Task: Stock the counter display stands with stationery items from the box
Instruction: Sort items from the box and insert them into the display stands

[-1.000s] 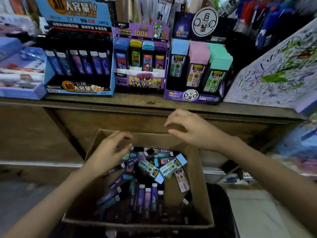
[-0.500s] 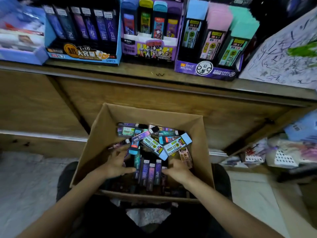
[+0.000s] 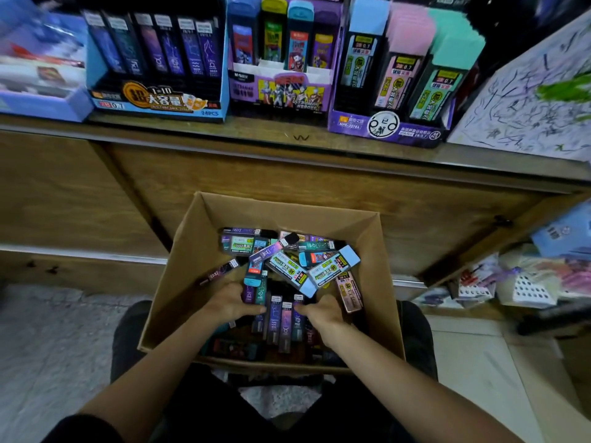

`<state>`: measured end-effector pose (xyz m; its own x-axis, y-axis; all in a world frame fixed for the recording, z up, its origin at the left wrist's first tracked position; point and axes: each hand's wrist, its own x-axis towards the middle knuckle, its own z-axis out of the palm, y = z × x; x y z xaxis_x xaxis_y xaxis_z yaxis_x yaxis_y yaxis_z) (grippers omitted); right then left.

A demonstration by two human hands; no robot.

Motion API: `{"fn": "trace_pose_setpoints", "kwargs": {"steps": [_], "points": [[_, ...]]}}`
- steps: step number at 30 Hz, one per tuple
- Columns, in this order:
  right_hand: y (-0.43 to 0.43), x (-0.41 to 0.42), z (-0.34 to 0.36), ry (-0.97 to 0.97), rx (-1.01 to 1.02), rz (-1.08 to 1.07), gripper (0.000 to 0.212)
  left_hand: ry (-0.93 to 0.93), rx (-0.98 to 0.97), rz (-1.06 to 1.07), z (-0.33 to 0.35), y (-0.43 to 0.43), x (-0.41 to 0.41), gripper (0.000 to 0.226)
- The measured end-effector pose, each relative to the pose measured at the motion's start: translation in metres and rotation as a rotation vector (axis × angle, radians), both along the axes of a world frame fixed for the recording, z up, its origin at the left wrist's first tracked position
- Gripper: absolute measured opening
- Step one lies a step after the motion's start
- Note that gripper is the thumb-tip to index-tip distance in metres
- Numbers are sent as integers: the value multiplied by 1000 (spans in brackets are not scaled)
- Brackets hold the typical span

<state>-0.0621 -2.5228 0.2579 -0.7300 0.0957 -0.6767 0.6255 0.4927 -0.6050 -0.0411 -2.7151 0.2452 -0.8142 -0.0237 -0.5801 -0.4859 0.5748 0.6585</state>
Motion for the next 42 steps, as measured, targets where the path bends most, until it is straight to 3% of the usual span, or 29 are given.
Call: {"fn": "trace_pose_setpoints", "kwargs": {"steps": [9,12,16,18,22,26,28,33,37,42], "points": [[0,2,-2,-54,-38,-154,40,23,-47,118,2,1,0,17],[-6,5,-4,-98,-66,-142,43,33,-45,144,3,2,0,17],[-7,8,-5,-86,-97,-108,19,28,-73,160,3,-4,3,26],[-9,7,-5,-67,-126,-129,17,9,-58,153,3,-8,4,29],[-26,9,-4,-63,-171,-113,31,-62,-7,152,5,-10,5,15],[-40,8,-6,-47,-45,-84,67,-94,82,200,8,-13,5,14],[-43,7,-6,-56,-1,-71,71,-119,114,200,9,-13,6,16],[-45,8,-9,-61,32,-38,62,-194,82,118,8,-14,9,12],[-45,9,-9,27,-25,-31,16,-185,111,109,4,-21,14,14],[-49,6,-8,5,-74,-12,58,-201,205,190,7,-20,15,35]]}}
